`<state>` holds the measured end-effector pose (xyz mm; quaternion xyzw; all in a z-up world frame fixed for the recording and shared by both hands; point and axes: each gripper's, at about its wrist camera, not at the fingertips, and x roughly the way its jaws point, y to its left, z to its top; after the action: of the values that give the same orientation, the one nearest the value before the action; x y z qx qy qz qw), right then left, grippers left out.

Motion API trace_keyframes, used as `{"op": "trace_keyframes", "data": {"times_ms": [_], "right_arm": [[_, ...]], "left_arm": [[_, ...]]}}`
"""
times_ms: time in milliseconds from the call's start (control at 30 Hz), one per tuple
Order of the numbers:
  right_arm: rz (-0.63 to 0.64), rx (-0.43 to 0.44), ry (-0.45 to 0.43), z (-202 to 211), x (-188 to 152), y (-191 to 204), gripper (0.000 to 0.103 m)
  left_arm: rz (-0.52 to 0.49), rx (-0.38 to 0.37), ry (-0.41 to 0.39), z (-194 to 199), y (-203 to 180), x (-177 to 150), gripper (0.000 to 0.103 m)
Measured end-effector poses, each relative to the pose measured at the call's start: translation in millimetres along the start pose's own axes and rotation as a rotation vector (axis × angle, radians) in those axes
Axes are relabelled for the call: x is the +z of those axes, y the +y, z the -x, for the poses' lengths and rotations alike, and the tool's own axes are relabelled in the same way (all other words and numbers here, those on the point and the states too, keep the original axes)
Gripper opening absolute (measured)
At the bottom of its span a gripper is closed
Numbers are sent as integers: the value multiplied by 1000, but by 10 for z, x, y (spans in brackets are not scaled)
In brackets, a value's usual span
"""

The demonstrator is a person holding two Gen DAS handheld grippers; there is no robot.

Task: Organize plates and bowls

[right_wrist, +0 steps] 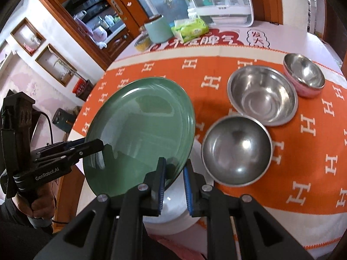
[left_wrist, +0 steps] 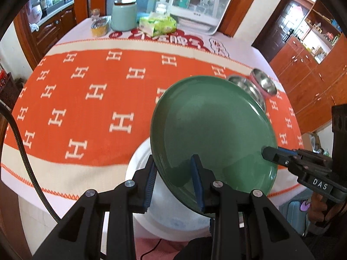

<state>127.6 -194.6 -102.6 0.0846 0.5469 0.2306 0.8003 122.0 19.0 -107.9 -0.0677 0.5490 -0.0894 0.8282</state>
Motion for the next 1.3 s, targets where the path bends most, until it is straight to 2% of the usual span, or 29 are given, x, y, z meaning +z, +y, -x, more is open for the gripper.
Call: {"op": "trace_keyframes", "data": {"times_ms": [433, 633, 833, 1100, 1167, 1300], "right_arm": [[46, -49, 160, -330, -160, 32, 16], [-6, -73, 210, -442, -271, 36, 17], [-57, -116, 212, -499, -333, 88, 18], [-156, -185, 181, -587, -532, 128, 19], [-160, -239, 180, -613, -576, 146, 20], [-183, -246, 149, -588, -638, 177, 20]], "left_arm": [[-30, -32, 140, -318, 148, -243, 29], [-73, -57, 210, -467, 190, -313, 29], [-114, -78, 262, -545, 236, -286, 29], [-195, -85, 291, -603, 287, -281, 29], [-203, -119, 275, -570, 300, -282, 29], [-262, -122, 228, -464, 229, -270, 29]]}}
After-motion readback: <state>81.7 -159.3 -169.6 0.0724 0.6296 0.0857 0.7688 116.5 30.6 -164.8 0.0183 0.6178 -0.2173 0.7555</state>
